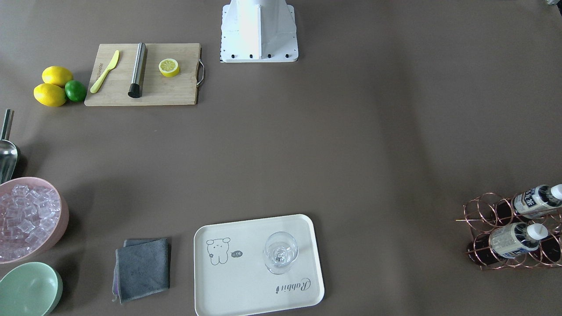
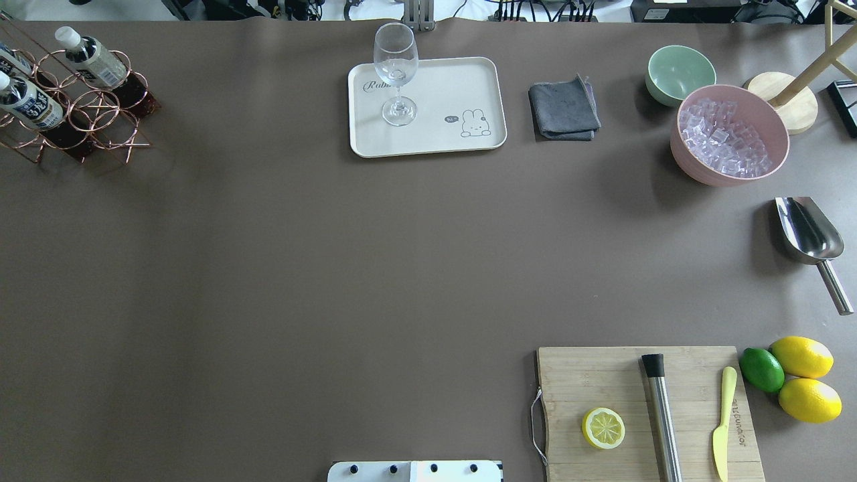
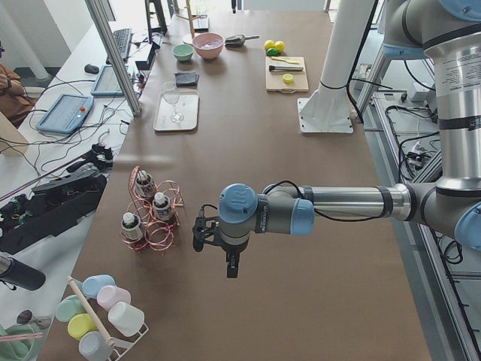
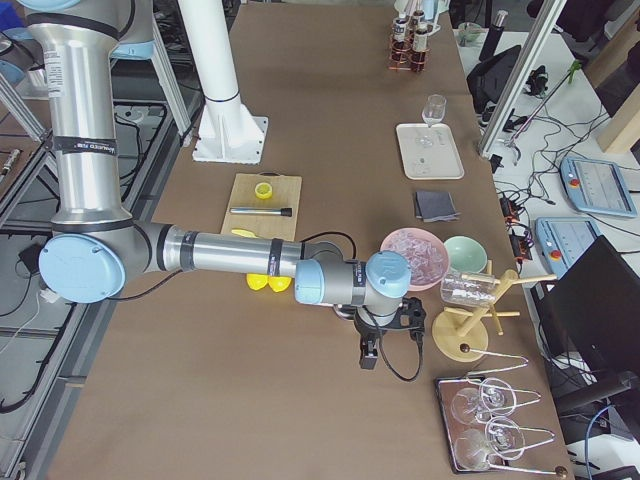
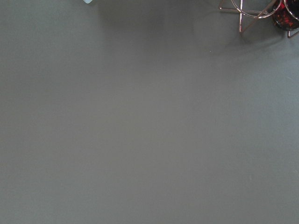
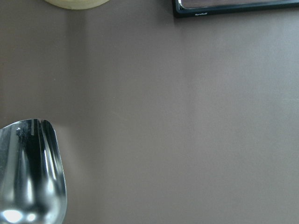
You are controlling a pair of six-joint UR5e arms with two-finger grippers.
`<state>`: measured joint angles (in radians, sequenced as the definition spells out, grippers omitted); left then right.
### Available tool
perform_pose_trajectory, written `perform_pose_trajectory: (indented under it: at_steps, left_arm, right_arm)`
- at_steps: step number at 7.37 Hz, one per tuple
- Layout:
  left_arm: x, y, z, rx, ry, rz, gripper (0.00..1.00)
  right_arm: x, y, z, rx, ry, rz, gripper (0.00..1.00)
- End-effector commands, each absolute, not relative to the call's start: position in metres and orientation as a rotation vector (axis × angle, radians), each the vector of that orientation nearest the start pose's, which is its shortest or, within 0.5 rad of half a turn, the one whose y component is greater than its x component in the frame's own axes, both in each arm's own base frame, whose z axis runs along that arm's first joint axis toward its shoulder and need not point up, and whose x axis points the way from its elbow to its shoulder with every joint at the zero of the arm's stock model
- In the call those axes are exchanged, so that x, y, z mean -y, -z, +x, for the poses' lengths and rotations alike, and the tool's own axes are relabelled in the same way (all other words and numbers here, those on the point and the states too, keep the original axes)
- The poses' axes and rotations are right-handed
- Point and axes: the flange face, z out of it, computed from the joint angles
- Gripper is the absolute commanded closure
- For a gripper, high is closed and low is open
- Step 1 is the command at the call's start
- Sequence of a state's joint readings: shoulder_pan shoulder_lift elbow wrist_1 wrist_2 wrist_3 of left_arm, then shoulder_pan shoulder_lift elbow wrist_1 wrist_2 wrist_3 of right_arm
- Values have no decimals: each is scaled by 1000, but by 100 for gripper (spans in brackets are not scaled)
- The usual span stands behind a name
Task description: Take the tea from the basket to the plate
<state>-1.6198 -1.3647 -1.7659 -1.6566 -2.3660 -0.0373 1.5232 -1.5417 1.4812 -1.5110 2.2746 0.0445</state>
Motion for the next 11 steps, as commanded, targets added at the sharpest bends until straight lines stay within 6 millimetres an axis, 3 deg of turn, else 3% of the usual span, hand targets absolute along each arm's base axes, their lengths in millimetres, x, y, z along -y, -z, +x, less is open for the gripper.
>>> perform_pose_trajectory:
  at_steps: [1,3,11]
  left_arm:
    - [410,-642,-71,-798,29,68,2]
    - [410,-632,-71,-798,21,87,2]
    - [413,-626,-63,-803,-2,91,2]
  right_arm:
    - [497,-694,52,705,-7,-20,0]
    - [495,-695,52,705,1,3,0]
    - [494,-694,53,700,2,8,0]
